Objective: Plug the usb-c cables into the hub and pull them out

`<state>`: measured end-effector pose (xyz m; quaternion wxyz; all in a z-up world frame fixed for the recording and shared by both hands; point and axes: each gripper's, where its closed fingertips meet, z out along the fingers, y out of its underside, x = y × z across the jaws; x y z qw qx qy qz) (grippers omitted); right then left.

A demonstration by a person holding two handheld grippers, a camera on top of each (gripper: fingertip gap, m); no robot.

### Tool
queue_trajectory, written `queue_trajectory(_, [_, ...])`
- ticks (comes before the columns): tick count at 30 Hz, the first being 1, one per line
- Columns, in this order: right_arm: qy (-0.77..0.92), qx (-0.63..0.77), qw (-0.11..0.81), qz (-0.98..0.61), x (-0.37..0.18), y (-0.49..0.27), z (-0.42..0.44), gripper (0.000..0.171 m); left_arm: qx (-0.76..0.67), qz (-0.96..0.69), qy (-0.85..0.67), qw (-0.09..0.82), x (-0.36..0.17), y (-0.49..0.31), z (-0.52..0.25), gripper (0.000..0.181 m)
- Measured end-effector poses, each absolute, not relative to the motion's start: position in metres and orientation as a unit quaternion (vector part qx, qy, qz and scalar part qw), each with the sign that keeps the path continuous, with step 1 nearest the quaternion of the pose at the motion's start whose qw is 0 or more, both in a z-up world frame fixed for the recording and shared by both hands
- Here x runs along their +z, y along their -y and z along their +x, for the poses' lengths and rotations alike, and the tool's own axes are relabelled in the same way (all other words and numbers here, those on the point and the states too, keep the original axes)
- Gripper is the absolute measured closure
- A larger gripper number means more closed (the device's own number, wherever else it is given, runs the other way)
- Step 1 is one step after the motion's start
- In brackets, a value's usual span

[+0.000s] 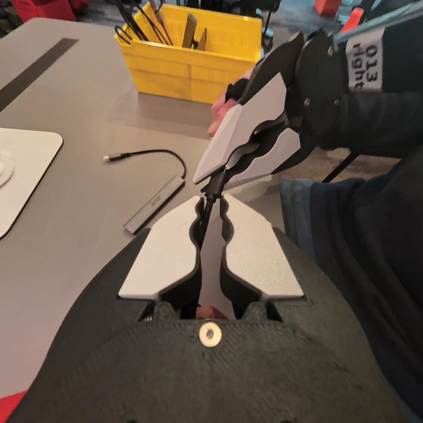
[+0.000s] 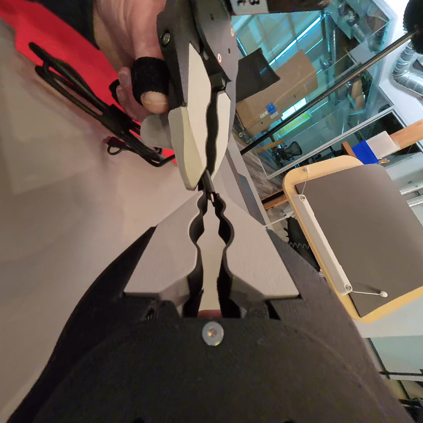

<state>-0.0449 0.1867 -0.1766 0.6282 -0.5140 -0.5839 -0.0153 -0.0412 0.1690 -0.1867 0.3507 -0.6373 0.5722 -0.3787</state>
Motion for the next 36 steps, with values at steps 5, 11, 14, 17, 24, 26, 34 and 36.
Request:
queue_trajectory(5, [0.559,0.002,0.652,-0.513,-0.167,-0.189,-0.041,0.168,-0.447,-0.621,-0.523,0.376,-0.172,-0.17,-0.037,0.168])
queue_trajectory(11, [0.55,0.01,0.661,-0.51,-0.165,-0.188,-0.04,0.168,-0.528,-0.596,-0.46,0.393,-0.155,-0.171,-0.032,0.174])
queue_trajectory(14, [0.55,0.011,0.662,-0.509,-0.166,-0.188,-0.04,0.168,-0.535,-0.594,-0.459,0.388,-0.156,-0.169,-0.031,0.172])
queue_trajectory(17, [0.553,0.006,0.665,-0.501,-0.164,-0.187,-0.041,0.168,-0.52,-0.603,-0.47,0.38,-0.157,-0.171,-0.035,0.165])
queue_trajectory(24, [0.548,0.008,0.674,-0.495,-0.157,-0.185,-0.042,0.168,-0.525,-0.606,-0.481,0.356,-0.16,-0.165,-0.038,0.164])
queue_trajectory(26, [0.546,0.008,0.674,-0.498,-0.158,-0.186,-0.04,0.168,-0.515,-0.608,-0.48,0.366,-0.162,-0.167,-0.036,0.166])
queue_trajectory(34, [0.533,0.013,0.687,-0.493,-0.15,-0.186,-0.036,0.168,-0.556,-0.593,-0.447,0.374,-0.151,-0.166,-0.033,0.17])
queue_trajectory(36, [0.533,0.011,0.689,-0.491,-0.149,-0.186,-0.035,0.168,-0.569,-0.589,-0.437,0.371,-0.149,-0.165,-0.032,0.17])
